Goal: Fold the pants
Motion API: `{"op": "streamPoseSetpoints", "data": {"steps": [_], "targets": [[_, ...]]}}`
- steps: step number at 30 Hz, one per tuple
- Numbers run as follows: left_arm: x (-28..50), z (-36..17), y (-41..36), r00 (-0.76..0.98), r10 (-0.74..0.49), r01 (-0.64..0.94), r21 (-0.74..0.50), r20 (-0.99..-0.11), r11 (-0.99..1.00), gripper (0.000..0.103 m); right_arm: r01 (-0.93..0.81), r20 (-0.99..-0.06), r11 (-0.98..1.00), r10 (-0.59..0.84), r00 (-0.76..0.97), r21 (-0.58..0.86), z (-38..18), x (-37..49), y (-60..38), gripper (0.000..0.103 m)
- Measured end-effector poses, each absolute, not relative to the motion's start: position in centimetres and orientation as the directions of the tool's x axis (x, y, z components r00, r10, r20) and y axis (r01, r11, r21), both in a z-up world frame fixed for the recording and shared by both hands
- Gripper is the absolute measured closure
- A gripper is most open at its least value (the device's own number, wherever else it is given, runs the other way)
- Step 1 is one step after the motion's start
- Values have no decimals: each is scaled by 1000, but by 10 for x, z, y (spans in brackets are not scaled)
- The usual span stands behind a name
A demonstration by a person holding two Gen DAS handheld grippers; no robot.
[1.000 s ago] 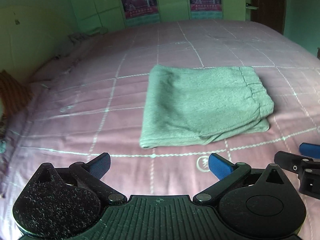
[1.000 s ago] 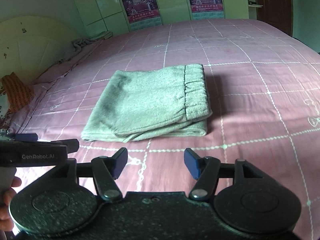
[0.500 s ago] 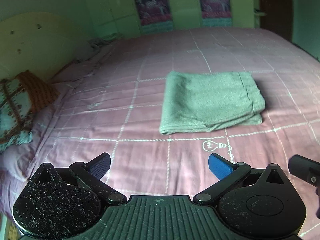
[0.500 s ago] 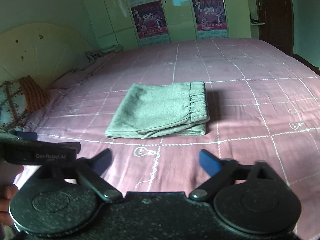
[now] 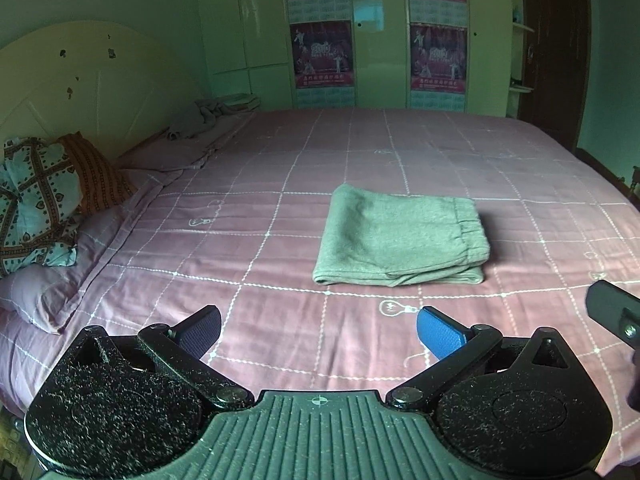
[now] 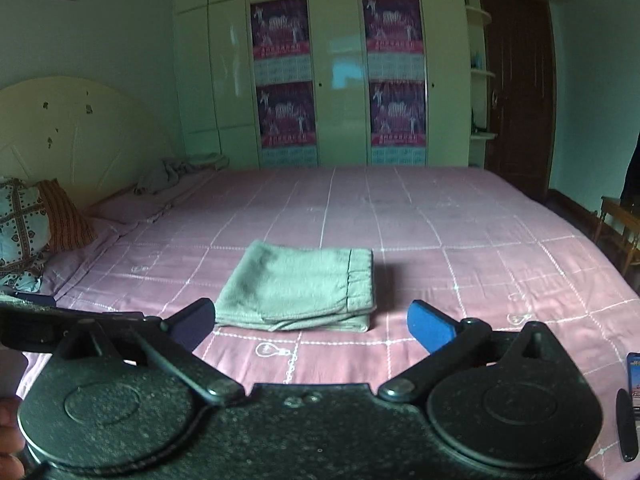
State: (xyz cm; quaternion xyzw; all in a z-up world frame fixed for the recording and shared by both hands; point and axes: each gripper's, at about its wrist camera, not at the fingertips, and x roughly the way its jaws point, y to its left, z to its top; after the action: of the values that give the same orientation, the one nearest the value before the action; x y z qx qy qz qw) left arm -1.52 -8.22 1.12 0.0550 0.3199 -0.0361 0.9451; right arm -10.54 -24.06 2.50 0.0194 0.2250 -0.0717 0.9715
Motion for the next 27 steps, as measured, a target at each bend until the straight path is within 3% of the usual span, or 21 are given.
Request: {"op": "streamPoseSetpoints", "data": {"steps": [27], "targets": [[-41,37,-110,827,-91,141,49,-555,989,0,205,-393,979,-191,900,-6,38,-114,-258,1]]}}
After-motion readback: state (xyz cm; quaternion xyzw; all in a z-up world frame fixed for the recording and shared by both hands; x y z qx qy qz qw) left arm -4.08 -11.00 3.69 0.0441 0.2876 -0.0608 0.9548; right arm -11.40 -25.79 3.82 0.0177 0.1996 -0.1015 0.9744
